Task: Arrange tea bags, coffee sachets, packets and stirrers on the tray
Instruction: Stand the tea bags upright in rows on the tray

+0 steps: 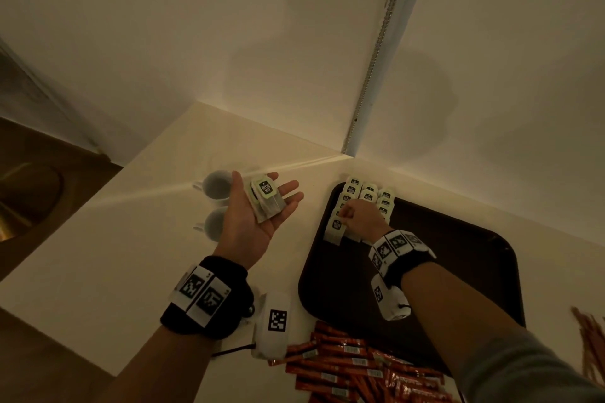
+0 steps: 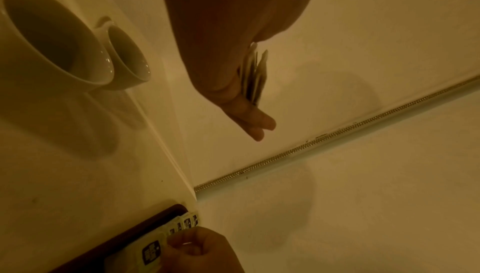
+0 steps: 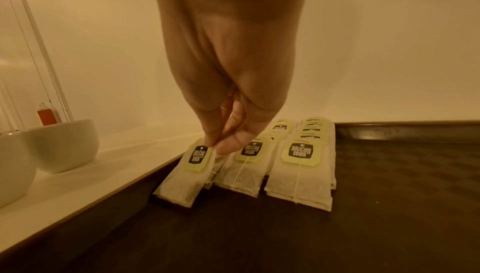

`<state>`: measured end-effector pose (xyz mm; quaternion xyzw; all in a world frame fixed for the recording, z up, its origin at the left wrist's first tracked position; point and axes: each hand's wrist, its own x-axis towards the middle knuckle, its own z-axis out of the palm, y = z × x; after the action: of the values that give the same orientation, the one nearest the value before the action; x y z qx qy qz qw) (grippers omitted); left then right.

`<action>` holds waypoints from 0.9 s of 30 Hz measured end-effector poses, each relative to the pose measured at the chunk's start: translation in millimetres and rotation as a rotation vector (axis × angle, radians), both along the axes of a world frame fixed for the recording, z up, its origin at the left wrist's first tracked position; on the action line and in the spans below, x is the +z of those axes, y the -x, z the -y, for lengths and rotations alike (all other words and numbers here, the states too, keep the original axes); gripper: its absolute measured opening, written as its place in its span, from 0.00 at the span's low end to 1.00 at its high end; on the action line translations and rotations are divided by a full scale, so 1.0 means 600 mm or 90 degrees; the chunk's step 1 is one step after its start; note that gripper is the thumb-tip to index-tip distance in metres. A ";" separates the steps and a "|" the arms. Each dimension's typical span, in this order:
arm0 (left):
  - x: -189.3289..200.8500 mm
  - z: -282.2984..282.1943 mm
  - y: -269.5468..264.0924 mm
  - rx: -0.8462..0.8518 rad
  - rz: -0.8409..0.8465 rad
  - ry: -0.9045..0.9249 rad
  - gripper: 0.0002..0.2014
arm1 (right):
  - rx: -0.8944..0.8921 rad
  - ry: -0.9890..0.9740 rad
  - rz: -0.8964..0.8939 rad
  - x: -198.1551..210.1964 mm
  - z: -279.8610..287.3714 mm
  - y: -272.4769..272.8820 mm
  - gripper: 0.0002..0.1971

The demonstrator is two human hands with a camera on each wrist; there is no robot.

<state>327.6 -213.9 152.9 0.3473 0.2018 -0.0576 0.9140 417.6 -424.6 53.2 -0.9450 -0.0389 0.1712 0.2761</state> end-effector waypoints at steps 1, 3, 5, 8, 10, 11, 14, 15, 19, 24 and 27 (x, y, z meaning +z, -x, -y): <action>0.000 0.000 0.000 -0.010 0.000 -0.007 0.36 | -0.003 0.002 0.001 0.000 -0.001 -0.001 0.06; -0.001 0.000 0.001 -0.039 -0.003 -0.023 0.36 | -0.017 -0.022 0.029 0.011 -0.008 -0.002 0.07; -0.001 0.002 0.000 -0.081 -0.009 -0.056 0.36 | -0.029 -0.134 0.101 0.050 -0.024 0.000 0.07; 0.005 0.012 -0.001 -0.143 -0.004 -0.112 0.34 | 0.032 -0.343 0.186 0.144 -0.058 0.021 0.07; 0.016 0.023 -0.003 -0.165 0.013 -0.113 0.33 | 0.136 -0.369 0.181 0.197 -0.076 0.041 0.07; 0.023 0.027 -0.003 -0.169 0.022 -0.101 0.32 | 0.188 -0.357 0.181 0.215 -0.081 0.050 0.10; 0.042 0.036 -0.005 -0.175 0.036 -0.068 0.30 | 0.248 -0.323 0.231 0.239 -0.081 0.054 0.12; 0.047 0.036 -0.006 -0.183 0.041 -0.068 0.31 | 0.234 -0.318 0.246 0.244 -0.078 0.053 0.10; 0.061 0.038 0.000 -0.200 0.083 -0.090 0.28 | 0.188 -0.304 0.274 0.277 -0.065 0.056 0.05; 0.061 0.048 0.013 -0.082 0.162 -0.123 0.05 | 0.181 -0.286 0.338 0.340 -0.058 0.068 0.03; 0.066 0.056 0.020 -0.061 0.192 -0.115 0.06 | 0.201 -0.300 0.361 0.372 -0.064 0.082 0.01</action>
<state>315.6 -247.8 192.6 0.4418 0.0498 -0.0300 0.8952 368.4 -386.3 276.2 -0.8479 -0.2962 -0.0696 0.4341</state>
